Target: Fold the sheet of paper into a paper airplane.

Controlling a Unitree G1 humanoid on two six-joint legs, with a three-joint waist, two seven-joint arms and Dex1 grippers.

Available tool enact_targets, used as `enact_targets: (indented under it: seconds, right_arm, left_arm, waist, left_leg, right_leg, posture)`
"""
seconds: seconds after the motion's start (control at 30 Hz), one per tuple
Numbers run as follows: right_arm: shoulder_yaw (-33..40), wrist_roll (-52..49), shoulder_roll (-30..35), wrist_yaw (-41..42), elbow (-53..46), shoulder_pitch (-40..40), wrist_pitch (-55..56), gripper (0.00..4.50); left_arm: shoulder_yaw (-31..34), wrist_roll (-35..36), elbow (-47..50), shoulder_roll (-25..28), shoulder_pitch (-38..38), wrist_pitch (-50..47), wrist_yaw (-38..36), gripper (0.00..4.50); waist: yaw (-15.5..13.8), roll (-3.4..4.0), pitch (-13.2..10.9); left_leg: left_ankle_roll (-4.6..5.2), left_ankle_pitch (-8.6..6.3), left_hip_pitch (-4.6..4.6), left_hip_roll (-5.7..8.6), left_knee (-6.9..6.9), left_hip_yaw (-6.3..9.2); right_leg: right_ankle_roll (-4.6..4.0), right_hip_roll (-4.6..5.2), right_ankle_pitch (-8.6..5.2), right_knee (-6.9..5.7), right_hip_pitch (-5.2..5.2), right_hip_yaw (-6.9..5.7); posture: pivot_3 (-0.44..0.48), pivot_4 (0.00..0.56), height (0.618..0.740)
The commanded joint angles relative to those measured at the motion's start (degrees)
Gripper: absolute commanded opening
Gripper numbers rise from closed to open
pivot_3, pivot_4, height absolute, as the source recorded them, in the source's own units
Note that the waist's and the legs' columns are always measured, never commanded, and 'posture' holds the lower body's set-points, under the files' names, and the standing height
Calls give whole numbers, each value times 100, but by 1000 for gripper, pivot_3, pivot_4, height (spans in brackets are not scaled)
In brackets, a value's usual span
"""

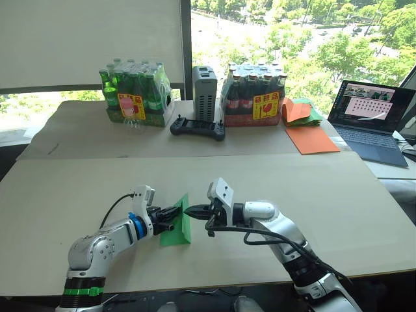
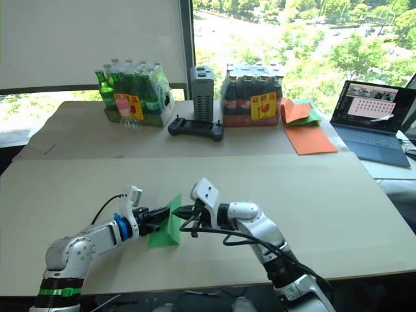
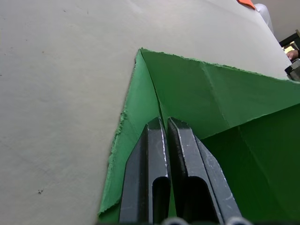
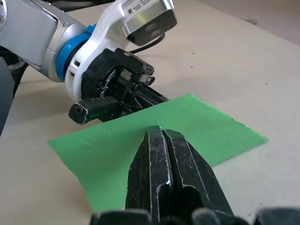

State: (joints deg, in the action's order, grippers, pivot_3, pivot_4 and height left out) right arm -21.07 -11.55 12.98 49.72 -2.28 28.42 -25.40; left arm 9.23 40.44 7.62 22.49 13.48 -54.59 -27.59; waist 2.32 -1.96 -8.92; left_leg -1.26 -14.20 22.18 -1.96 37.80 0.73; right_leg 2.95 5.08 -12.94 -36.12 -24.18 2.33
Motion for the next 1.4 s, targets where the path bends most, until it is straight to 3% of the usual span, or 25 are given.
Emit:
enact_targets:
  seconds: [0.03, 0.53, 0.73, 1.4]
  right_arm:
    - [-12, 21, -100, -49, -2, 102, 191, 0]
    - [39, 88, -331, -269, 324, 190, 319, 0]
    - [3, 140, -332, -286, 332, 165, 335, 0]
    - [-164, 279, -548, -161, 628, 354, 523, 0]
  left_arm:
    - [65, -44, -6, 22, 71, 92, 5, 243]
    - [-55, 293, 495, 63, -69, -124, -350, 243]
    - [-263, -25, 440, 324, -210, 30, -475, 243]
    - [481, 85, 587, 443, -822, 38, -109, 243]
  waist:
    - [2, 0, 0]
    - [3, 0, 0]
    - [21, 0, 0]
    - [29, 1, 0]
  left_leg:
    - [0, 0, 0, 0, 0, 0]
    - [0, 0, 3, 0, 0, 0]
    - [0, 0, 1, -1, 0, 0]
    - [0, 0, 0, -2, 0, 0]
  right_leg:
    - [0, 0, 0, 0, 0, 0]
    - [0, 0, 0, -1, -3, 0]
    - [-1, -1, 0, -2, -4, 0]
    - [-1, 0, 0, -3, -4, 0]
  posture:
    - [0, 150, 727]
    - [0, 150, 727]
    - [0, 150, 727]
    - [0, 150, 727]
